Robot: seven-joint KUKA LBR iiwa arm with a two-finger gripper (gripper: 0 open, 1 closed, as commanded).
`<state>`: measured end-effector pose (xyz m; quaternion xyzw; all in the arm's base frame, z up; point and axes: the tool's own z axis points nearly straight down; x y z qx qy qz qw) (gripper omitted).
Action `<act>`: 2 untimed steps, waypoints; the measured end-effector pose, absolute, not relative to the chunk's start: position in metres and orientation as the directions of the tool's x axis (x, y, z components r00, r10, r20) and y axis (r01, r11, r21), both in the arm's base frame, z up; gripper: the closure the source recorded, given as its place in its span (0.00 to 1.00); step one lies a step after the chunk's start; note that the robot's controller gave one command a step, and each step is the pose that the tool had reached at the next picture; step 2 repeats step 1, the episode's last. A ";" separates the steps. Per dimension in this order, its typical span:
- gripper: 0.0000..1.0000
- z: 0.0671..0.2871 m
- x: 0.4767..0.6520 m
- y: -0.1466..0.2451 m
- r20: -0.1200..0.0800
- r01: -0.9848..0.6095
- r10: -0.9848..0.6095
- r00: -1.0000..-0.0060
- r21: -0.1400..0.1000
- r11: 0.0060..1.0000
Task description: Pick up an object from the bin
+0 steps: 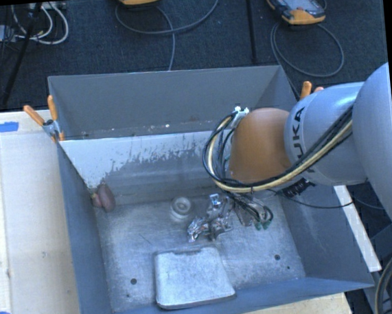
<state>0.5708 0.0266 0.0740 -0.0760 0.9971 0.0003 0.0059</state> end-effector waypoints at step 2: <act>1.00 0.262 0.533 0.033 -0.007 -0.412 -0.412 -0.911 -0.002 0.911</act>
Offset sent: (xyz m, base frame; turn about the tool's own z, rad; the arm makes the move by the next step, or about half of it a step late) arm -0.0395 0.0053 0.1840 -0.2735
